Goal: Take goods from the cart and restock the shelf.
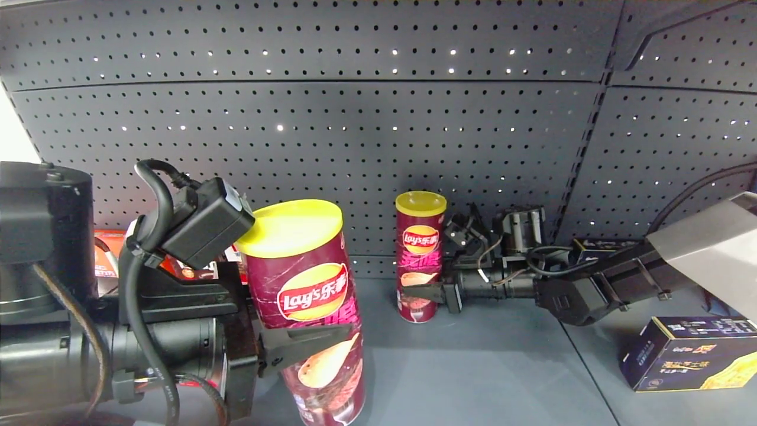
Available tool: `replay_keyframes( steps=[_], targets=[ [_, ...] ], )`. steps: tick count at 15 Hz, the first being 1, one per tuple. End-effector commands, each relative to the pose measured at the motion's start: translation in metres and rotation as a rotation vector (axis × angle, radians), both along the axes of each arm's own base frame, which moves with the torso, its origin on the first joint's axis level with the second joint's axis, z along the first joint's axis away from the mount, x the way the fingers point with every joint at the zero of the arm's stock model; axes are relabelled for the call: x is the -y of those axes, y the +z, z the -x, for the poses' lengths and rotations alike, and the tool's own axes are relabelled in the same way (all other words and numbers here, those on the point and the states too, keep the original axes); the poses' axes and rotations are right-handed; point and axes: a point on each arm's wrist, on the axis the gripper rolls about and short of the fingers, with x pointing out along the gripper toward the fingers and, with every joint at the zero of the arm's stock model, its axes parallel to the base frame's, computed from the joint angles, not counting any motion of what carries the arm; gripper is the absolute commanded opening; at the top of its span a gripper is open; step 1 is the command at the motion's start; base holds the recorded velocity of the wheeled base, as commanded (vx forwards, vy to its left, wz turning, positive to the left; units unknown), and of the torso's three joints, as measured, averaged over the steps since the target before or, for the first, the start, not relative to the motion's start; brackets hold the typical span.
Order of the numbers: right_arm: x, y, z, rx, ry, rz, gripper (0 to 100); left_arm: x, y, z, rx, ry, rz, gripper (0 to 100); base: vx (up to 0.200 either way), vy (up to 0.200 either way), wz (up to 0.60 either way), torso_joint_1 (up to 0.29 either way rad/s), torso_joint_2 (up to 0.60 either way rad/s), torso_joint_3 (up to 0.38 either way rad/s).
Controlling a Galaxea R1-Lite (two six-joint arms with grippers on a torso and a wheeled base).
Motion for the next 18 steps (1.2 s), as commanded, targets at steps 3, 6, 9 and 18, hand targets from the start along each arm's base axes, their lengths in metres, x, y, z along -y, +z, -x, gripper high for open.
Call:
replay_keyframes(
  steps=[3, 6, 9, 18],
  targets=[
    [-0.001, 0.002, 0.003, 0.004, 0.006, 0.0, 0, -0.001, -0.001, 0.001, -0.003, 0.001, -0.002, 0, 0.0, 0.0, 0.0, 0.0, 0.0, 0.0],
    [0.003, 0.01, 0.016, 0.004, 0.014, 0.0, 0, -0.001, -0.001, 0.001, -0.003, 0.002, -0.003, 0, 0.0, 0.0, 0.0, 0.0, 0.0, 0.0],
    [0.012, 0.023, 0.054, 0.05, 0.013, -0.012, 0, -0.001, -0.001, 0.0, -0.002, 0.002, -0.002, 0, 0.0, 0.0, 0.0, 0.0, 0.0, 0.0],
    [0.039, 0.018, 0.148, 0.05, 0.052, -0.001, 0, 0.001, 0.002, 0.001, 0.008, -0.002, 0.004, 0, 0.0, 0.0, 0.0, 0.0, 0.0, 0.0]
  ],
)
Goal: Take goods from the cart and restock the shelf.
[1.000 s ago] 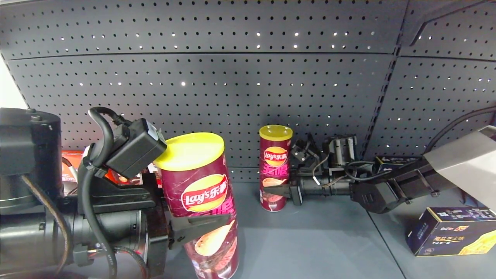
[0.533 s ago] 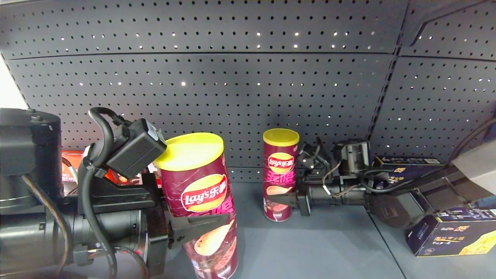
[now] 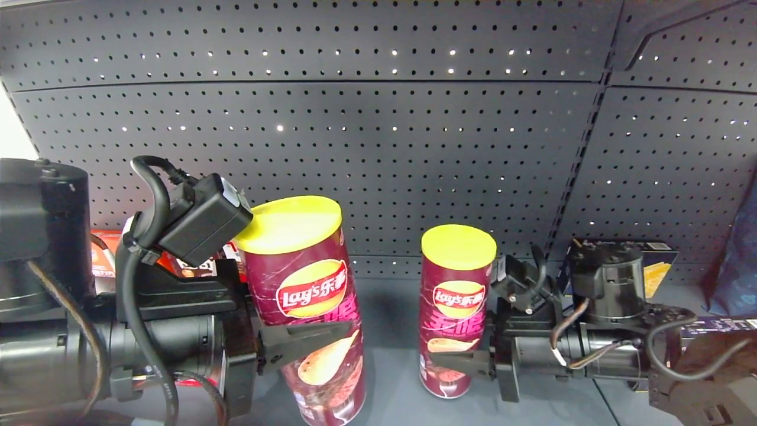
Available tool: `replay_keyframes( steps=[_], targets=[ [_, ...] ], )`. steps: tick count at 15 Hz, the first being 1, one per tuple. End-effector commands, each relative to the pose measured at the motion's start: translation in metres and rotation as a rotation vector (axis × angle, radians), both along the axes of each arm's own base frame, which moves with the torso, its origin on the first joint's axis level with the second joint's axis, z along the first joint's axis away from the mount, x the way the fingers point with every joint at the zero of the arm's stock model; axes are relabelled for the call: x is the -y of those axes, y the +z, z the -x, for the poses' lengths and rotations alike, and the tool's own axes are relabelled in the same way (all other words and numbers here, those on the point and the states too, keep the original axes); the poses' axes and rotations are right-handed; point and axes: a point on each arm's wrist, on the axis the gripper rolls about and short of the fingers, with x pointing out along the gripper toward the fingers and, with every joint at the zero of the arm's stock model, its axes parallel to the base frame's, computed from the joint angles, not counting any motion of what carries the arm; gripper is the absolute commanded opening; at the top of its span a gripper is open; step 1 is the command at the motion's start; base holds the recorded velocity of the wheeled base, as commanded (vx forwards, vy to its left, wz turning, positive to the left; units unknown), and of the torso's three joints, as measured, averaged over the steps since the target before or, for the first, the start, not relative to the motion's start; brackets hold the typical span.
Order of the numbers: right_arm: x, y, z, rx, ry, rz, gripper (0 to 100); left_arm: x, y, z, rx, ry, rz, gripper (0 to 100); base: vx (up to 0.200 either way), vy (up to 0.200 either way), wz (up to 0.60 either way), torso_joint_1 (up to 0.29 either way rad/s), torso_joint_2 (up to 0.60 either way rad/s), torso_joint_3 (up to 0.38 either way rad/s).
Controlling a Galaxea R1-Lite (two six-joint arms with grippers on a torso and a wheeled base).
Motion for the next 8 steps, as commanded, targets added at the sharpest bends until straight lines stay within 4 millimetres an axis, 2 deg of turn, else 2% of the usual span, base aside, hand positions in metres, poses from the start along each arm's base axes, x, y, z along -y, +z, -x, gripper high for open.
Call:
replay_keyframes(
  steps=[1, 3, 8],
  targets=[
    [0.011, 0.004, 0.02, 0.02, 0.009, -0.015, 0, 0.0, 0.0, 0.0, -0.001, -0.004, 0.0, 0, 0.0, 0.0, 0.0, 0.0, 0.0, 0.0],
    [0.015, 0.0, 0.034, 0.014, 0.018, -0.026, 0, 0.002, -0.001, 0.0, -0.002, -0.007, -0.003, 0, 0.0, 0.0, 0.0, 0.0, 0.0, 0.0],
    [0.008, -0.005, 0.041, -0.004, -0.007, -0.036, 0, 0.004, -0.004, -0.003, -0.014, -0.006, -0.012, 0, 0.0, 0.0, 0.0, 0.0, 0.0, 0.0]
  ],
)
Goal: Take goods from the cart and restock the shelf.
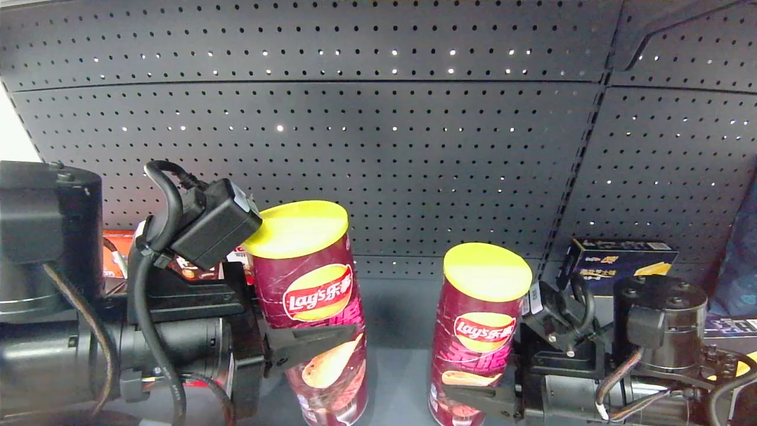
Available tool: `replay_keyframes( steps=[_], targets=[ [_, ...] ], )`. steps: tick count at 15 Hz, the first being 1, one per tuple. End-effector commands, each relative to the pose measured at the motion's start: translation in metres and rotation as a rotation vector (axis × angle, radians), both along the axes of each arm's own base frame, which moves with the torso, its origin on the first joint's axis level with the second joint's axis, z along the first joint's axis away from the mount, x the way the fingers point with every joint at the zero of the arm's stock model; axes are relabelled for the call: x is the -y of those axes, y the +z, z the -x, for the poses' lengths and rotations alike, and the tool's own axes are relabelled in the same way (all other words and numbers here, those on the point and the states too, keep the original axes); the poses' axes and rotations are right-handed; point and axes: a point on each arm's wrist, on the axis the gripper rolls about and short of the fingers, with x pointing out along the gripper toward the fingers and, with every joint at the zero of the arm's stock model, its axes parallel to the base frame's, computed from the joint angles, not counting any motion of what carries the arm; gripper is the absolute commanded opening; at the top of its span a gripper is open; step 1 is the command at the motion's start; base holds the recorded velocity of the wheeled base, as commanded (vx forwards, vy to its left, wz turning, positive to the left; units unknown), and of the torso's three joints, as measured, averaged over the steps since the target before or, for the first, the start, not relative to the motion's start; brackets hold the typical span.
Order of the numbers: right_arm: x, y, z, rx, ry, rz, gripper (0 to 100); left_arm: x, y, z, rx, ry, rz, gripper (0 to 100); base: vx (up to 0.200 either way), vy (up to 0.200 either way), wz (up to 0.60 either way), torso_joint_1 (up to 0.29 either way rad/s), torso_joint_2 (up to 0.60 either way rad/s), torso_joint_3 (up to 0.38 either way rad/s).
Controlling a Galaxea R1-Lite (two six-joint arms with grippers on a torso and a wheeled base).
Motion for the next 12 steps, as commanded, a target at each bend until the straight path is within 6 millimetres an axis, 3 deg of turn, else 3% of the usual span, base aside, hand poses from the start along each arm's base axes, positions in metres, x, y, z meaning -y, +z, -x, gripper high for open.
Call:
replay_keyframes(
  steps=[1, 12],
  targets=[
    [-0.003, -0.003, 0.001, -0.008, 0.013, 0.007, 0, 0.001, -0.001, -0.001, -0.005, 0.0, -0.003, 0, 0.0, 0.0, 0.0, 0.0, 0.0, 0.0],
    [-0.02, -0.022, -0.013, -0.036, 0.026, 0.027, 0, 0.001, -0.003, -0.002, -0.01, 0.004, -0.007, 0, 0.0, 0.0, 0.0, 0.0, 0.0, 0.0]
  ],
)
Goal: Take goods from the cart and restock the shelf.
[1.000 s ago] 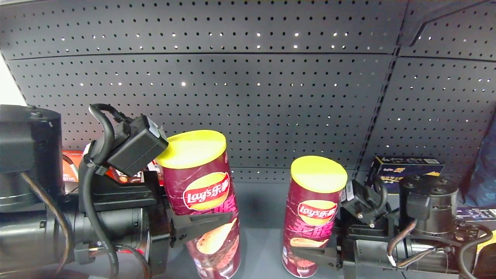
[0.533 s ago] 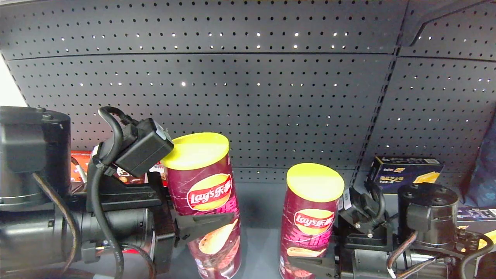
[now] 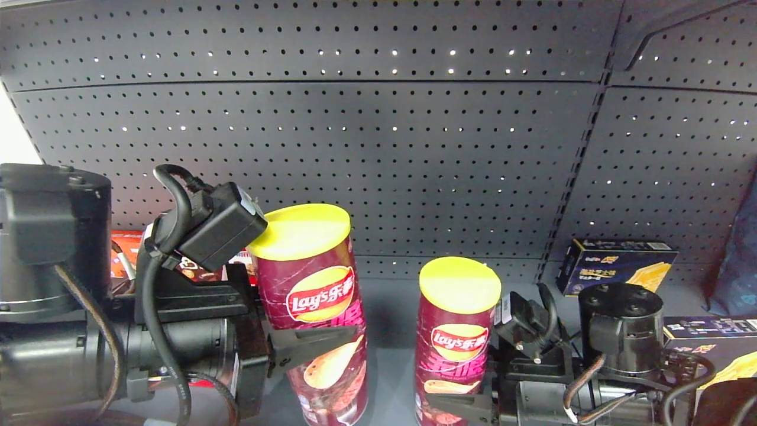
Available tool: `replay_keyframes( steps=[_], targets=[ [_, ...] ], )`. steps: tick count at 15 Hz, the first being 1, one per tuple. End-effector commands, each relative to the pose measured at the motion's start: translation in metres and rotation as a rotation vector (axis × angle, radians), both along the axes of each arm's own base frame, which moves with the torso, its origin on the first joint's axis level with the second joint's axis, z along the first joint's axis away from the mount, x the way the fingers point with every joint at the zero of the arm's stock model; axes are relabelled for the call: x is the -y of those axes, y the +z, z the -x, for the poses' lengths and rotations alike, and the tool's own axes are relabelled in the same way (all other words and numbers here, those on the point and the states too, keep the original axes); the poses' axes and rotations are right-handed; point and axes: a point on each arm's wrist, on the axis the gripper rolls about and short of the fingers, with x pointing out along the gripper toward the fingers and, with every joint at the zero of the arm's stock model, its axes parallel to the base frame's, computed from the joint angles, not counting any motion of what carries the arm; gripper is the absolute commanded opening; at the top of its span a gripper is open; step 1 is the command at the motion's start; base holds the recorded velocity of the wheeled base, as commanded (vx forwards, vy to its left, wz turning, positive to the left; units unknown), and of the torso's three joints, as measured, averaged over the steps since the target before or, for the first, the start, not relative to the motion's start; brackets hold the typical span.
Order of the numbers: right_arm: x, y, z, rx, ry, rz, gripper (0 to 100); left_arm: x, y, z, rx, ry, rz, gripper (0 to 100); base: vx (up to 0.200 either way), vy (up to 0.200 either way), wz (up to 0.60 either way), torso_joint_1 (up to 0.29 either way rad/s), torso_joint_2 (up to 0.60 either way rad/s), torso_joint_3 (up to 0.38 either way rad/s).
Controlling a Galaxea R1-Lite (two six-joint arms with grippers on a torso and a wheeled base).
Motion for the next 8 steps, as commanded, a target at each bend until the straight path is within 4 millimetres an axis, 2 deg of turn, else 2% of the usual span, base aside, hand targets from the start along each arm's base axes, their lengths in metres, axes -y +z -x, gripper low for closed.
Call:
replay_keyframes(
  steps=[1, 2, 3, 8],
  targets=[
    [-0.005, -0.0069, -0.0069, -0.011, -0.002, 0.009, 0, -0.0001, -0.0009, -0.0002, -0.003, 0.001, -0.002, 0, 0.0, 0.0, 0.0, 0.0, 0.0, 0.0],
    [-0.0064, -0.0081, -0.0086, -0.013, -0.002, 0.011, 0, -0.0001, -0.0009, -0.0002, -0.003, 0.001, -0.002, 0, 0.0, 0.0, 0.0, 0.0, 0.0, 0.0],
    [-0.0072, -0.009, -0.0082, -0.016, 0.001, 0.013, 100, -0.0001, -0.0009, -0.0002, -0.003, 0.001, -0.002, 0, 0.0, 0.0, 0.0, 0.0, 0.0, 0.0],
    [0.0, -0.0086, -0.0033, -0.014, -0.036, 0.025, 100, -0.0006, -0.001, 0.0, -0.003, 0.003, -0.002, 0, 0.0, 0.0, 0.0, 0.0, 0.0, 0.0]
  ],
)
